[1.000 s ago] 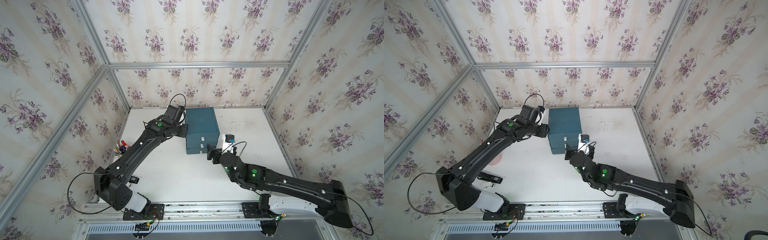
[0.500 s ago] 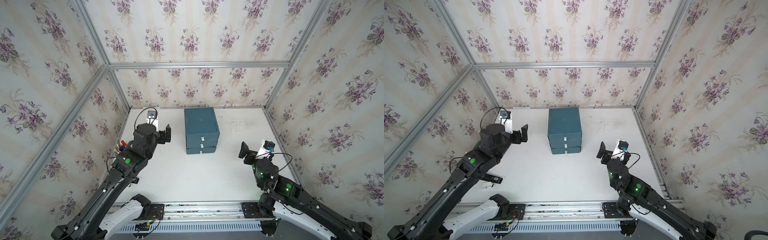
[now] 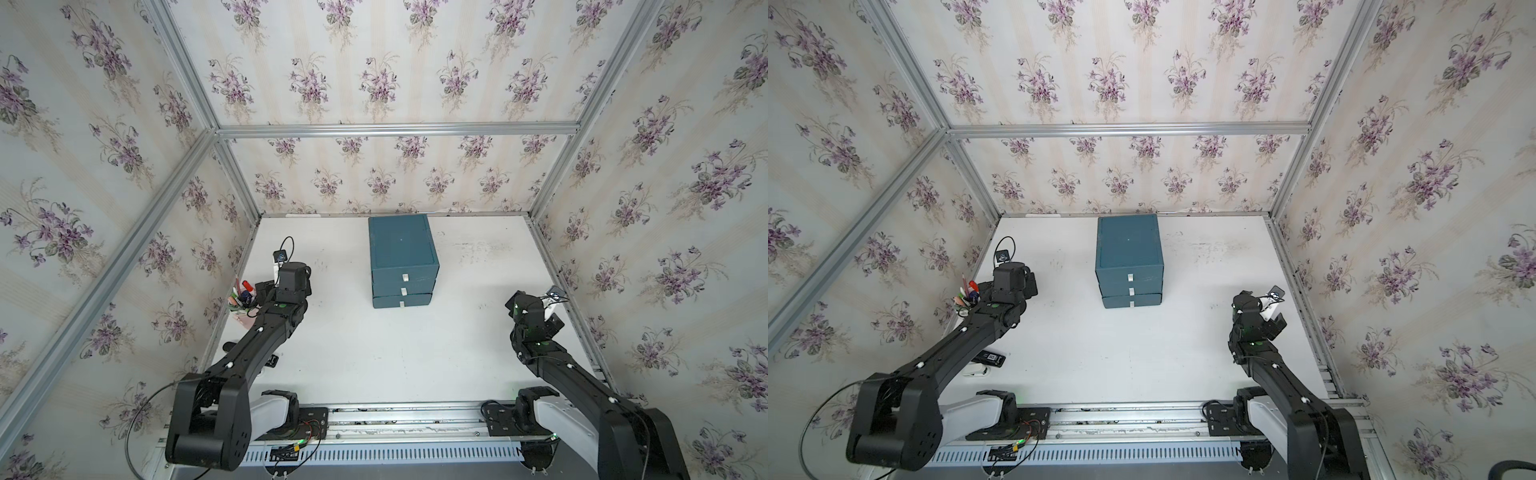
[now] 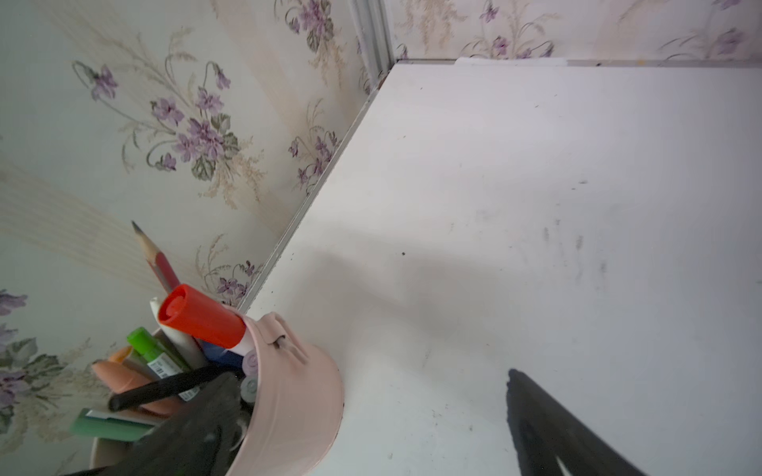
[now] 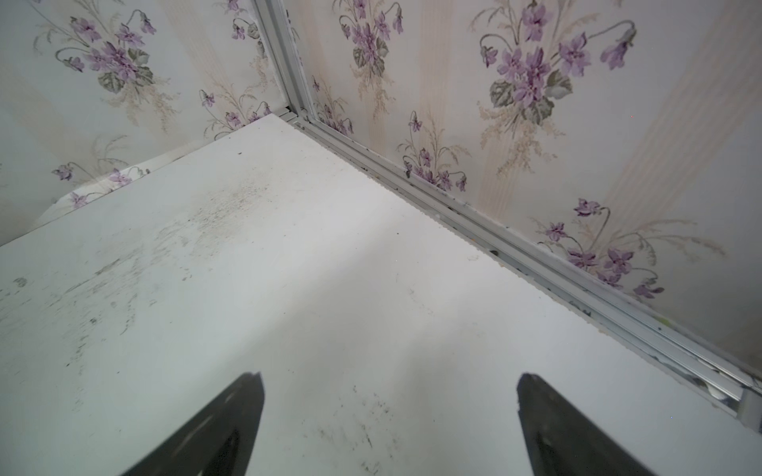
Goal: Place the umbrella in the drawer by color
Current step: Reset both arms
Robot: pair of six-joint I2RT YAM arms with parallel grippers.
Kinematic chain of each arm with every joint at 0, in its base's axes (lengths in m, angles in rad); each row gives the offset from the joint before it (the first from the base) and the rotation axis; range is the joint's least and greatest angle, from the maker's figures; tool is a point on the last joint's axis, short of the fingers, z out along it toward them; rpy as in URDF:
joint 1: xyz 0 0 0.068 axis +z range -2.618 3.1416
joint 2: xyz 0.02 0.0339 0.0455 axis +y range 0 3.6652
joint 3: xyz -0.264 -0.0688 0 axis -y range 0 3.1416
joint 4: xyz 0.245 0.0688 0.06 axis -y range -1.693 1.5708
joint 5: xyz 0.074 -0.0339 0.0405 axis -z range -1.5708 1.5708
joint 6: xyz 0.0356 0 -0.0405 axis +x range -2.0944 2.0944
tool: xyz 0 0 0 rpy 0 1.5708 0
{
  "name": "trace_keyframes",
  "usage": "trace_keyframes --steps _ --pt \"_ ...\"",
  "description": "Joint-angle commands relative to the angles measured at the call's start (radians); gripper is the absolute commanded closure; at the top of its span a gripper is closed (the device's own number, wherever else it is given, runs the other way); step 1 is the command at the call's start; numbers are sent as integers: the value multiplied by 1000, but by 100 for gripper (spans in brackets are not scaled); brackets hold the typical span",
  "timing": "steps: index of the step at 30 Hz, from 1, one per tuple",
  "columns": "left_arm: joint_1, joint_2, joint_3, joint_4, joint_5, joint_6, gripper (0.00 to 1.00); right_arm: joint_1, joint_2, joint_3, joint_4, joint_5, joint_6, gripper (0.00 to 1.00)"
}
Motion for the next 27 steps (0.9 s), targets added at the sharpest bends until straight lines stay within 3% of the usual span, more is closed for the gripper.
trace_keyframes --steps 1,6,9,11,13,15,16,17,18,19,20,21,23,24,27 --pt "28 51 -28 189 40 -7 0 -3 83 -29 269 66 -30 0" --pt "40 109 -101 357 140 68 0 -13 224 8 430 33 -165 0" --pt "47 134 -140 491 210 123 0 -25 276 -55 717 -204 -247 0" --pt "55 167 -175 591 255 144 0 -26 310 -28 726 -373 -342 0" --pt "55 218 -153 580 369 191 0 -26 346 -16 775 -432 -408 0" --pt "50 256 -183 682 439 241 0 -49 438 -81 1007 -522 -442 0" --pt "52 247 -168 628 442 230 0 -64 547 -109 1181 -538 -440 0" --pt "53 251 -170 644 443 230 0 -60 574 -116 1240 -512 -443 0" --pt "53 251 -172 643 444 231 0 -68 502 -71 1022 -536 -420 0" --pt "54 251 -167 634 446 226 0 -80 524 -41 995 -537 -406 0" --pt "55 251 -168 639 445 228 0 -76 563 -54 1101 -543 -430 0" --pt "56 249 -169 634 446 226 0 -77 518 -29 959 -552 -417 0" --pt "54 249 -169 637 439 227 0 -75 553 -55 1090 -533 -427 0" --pt "49 249 -171 639 430 229 0 -72 520 -42 994 -511 -409 0" --pt "45 247 -171 641 423 230 0 -66 520 -26 966 -531 -427 0"
